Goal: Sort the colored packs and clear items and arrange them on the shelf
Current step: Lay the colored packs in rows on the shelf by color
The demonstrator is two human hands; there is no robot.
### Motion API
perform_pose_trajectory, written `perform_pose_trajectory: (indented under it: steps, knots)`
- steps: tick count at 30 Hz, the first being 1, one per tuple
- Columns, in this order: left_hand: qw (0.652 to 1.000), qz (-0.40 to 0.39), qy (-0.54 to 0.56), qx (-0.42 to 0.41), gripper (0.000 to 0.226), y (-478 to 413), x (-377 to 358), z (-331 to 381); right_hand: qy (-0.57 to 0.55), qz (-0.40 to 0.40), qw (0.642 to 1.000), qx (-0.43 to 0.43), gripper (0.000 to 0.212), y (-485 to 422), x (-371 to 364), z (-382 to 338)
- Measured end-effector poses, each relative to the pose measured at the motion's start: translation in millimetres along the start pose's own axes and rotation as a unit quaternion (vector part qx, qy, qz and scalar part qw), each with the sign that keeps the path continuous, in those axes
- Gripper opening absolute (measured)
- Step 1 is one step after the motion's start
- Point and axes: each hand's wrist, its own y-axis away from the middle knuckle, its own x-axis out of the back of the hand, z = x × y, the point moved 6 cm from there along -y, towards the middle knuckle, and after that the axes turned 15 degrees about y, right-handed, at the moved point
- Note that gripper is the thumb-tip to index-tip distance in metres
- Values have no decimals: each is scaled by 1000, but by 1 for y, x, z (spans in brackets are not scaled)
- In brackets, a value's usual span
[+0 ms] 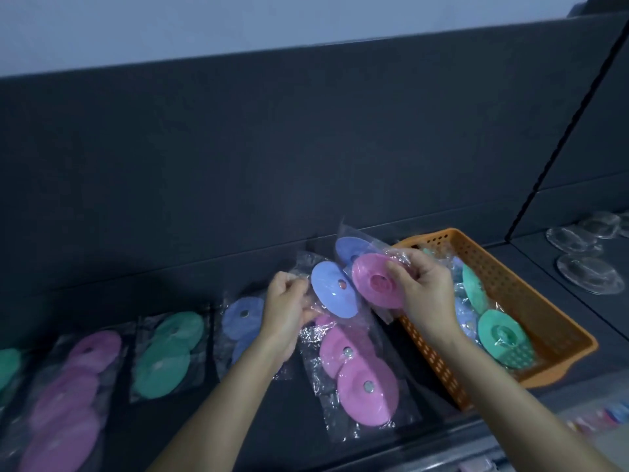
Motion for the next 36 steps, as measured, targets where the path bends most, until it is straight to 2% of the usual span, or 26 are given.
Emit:
perform_pose_trajectory:
  steps: [6,11,15,18,21,25,28,29,30,31,32,33,34,36]
  knots:
    - [999,43,20,22,18,17,58,10,7,-41,999,11,32,26,-32,-16]
    - [993,54,95,50,19,35,98,10,16,-47,999,5,31,51,-52,-22]
    - [992,67,101,47,20,51,133,-1,15,-62,998,-4,26,70,-64,-22]
    - [993,90,58,43,22,58,156,-12,17,-68,997,-26,28,80,-71,-17]
    - [990,129,-55,25,16,59,177,-16,11,-70,996,-45,28,87,-74,-14]
    - [975,119,-181,47,17,57,184,-20,14,-63,995,-80,15,89,-75,-8]
    - [925,101,-362,55,14,59,185,-16,24,-63,994,-89,13,90,-75,-8]
    - [887,96,-449,49,16,60,184,-13,26,-62,994,-91,13,90,-75,-8]
    - [832,96,-547,25,21,62,183,-8,27,-61,993,-94,13,91,-75,-7]
    - [771,95,-630,-14,29,63,180,-3,29,-58,993,-98,13,91,-74,-6]
    - [724,86,-681,-68,37,64,175,2,31,-56,993,-103,13,92,-74,-5]
    - [705,61,-696,-122,44,65,166,5,31,-54,992,-106,13,93,-73,-4]
    - [708,19,-688,-158,48,64,158,6,29,-52,992,-109,13,94,-73,-2]
    - [711,-91,-677,-166,54,56,145,-3,25,-49,992,-114,12,94,-74,-1]
